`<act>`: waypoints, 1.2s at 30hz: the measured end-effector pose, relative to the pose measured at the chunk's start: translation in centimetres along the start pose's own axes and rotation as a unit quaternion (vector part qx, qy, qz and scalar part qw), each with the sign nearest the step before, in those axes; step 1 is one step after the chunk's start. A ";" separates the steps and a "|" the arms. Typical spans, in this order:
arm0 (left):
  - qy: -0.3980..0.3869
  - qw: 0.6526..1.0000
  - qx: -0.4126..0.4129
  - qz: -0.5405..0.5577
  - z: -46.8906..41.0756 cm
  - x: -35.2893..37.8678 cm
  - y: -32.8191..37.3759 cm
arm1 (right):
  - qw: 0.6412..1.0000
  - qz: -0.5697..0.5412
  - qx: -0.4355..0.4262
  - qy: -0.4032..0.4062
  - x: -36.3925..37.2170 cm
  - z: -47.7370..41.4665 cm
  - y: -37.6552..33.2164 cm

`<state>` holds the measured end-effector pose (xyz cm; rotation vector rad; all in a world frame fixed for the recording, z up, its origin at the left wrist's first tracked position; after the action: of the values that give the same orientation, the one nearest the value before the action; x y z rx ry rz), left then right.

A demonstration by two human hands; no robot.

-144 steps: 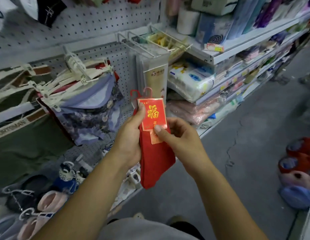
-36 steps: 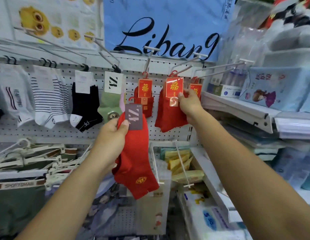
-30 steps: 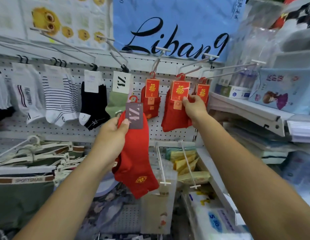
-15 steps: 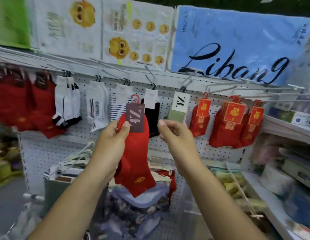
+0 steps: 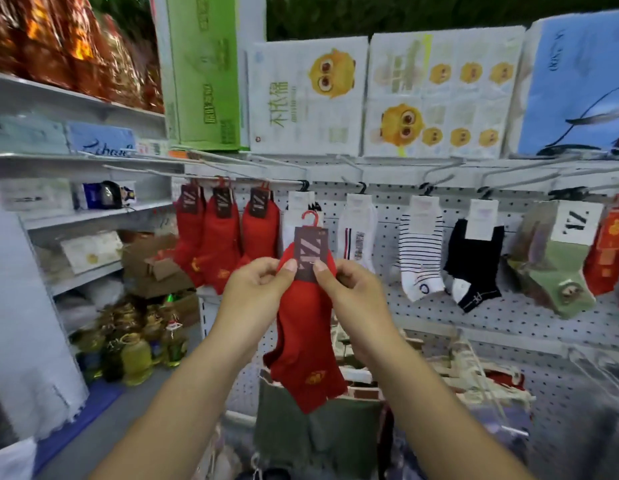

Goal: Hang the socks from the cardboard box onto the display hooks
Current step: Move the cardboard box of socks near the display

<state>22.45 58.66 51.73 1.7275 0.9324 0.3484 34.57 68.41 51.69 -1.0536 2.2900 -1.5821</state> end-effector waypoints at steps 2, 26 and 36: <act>0.010 1.000 0.000 -0.010 -1.0 -2.7 -1.3 | 1.000 -0.011 0.015 -0.007 2.2 -0.8 1.7; -0.283 0.933 -0.209 -0.074 -5.8 -8.9 -15.9 | 0.961 -0.131 0.236 0.065 7.3 -11.6 17.4; 0.069 0.985 -0.118 -0.103 -11.3 -18.8 -15.0 | 0.979 0.031 0.196 0.036 9.3 -12.8 19.5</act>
<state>-3.14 54.03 46.29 1.3920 1.1134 0.4287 12.46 75.89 42.46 -0.8278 1.9114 -1.9625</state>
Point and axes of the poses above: each hand's wrist, its own z-axis away from the middle knuckle, its own x-axis out of the palm, y = z × x, the point moved 8 cm from there along -z, towards the middle knuckle, and after that the axes turned 14 degrees about -z, right-handed, at the moved point
